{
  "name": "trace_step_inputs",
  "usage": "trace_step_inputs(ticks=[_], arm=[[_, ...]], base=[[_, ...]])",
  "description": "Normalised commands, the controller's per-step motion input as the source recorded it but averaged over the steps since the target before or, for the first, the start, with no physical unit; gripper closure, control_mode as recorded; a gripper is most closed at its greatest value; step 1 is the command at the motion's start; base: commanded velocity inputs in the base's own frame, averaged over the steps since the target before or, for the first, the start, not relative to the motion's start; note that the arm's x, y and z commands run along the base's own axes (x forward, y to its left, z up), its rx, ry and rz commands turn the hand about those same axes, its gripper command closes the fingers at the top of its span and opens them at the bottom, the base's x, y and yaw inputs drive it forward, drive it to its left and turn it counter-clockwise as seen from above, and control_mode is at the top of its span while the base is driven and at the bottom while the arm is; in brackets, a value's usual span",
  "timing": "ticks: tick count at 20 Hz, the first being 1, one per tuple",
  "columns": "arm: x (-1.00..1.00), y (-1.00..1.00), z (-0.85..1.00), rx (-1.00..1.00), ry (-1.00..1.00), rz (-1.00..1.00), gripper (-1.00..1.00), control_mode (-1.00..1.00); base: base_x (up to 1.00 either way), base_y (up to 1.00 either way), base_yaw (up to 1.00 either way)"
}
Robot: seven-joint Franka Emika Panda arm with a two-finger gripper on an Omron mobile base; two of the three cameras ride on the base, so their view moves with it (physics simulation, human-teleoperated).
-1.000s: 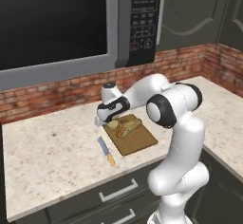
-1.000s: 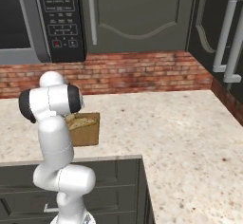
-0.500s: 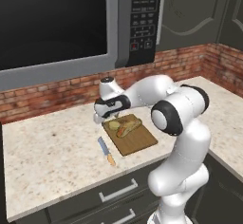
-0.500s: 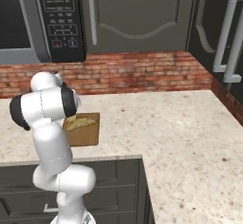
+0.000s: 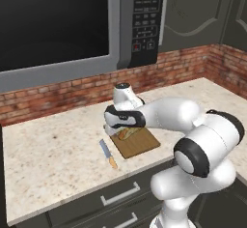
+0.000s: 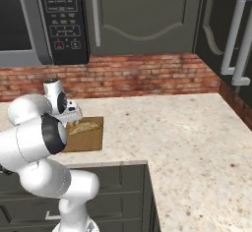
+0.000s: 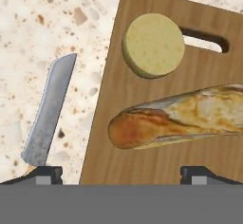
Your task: Retrieve the sausage and cheese from the fridge and place them on the cutting board on the counter.
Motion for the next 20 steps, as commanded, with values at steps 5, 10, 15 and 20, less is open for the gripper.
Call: trace_step_inputs(ticks=[5, 10, 15, 20], arm=[[-1.00, -0.51, 0.87, 0.08, 0.00, 0.00, -1.00, -1.00], [-1.00, -0.28, 1.00, 0.00, -0.02, -0.02, -1.00, -1.00], [-0.95, -0.30, 1.00, 0.01, 0.00, -0.09, -1.00, -1.00], [-0.80, -0.33, 1.00, 0.01, 0.00, -0.12, -1.00, -1.00]], base=[[0.00, 0.00, 0.00], [0.00, 0.00, 0.00], [0.00, 0.00, 0.00], [0.00, 0.00, 0.00]])
